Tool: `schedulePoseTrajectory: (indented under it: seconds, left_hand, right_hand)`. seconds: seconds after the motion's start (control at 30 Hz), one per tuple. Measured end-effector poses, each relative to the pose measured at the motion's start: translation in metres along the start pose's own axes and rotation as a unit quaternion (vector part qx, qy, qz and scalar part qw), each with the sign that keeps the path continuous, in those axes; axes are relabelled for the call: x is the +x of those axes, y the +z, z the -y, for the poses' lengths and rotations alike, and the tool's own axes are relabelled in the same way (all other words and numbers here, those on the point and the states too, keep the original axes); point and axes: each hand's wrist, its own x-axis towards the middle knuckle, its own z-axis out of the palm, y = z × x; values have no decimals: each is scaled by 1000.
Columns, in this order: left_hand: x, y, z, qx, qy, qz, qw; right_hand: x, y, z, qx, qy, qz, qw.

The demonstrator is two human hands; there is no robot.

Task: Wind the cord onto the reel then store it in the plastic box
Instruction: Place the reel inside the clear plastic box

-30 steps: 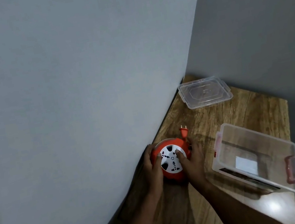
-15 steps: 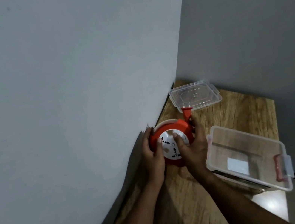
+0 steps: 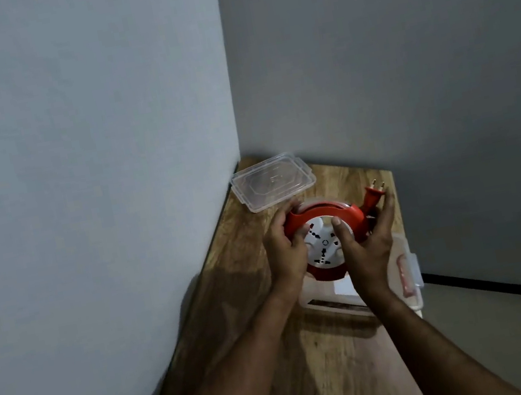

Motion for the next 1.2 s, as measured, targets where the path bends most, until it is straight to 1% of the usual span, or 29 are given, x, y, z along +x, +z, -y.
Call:
schedulePoseTrajectory:
  seconds: [0.13,0.23,0.43,0.57,0.7,0.83,0.97,1.0,1.1,1.2]
  left_hand:
    - [-5,30,5,24,-15,45,999]
    - [-9,44,15,53,-19,75,996]
    - [-16,52,43,99,-60,107,987]
    - [-17,49,55,119,-94,109,982]
    - [-13,51,59,167,-90,117,975]
    - [-12,54,59,250,-67,123,958]
    - [-20,56,57,340,-24,126,932]
    - [-21,56,57,357,-26,125,926]
    - [-21,58,58,385,-69,138,910]
    - [-21,60,61,426,-59,151,890]
  right_hand:
    - [7,-28,-10,-5,15,-31,999]
    - [6,-41,-25,-20,41,-38,998]
    - [-7,-51,-59,-79,103,-5,992]
    - [-8,-51,-72,-138,127,33,982]
    - [-4,-49,-81,-184,148,51,970]
    - [0,-47,-82,-219,168,56,960]
    - [3,-44,-80,-235,187,54,952]
    - [2,-44,-80,-241,189,56,950]
    - [-1,-43,-82,-269,185,60,943]
    - [-4,-42,-83,-304,153,70,938]
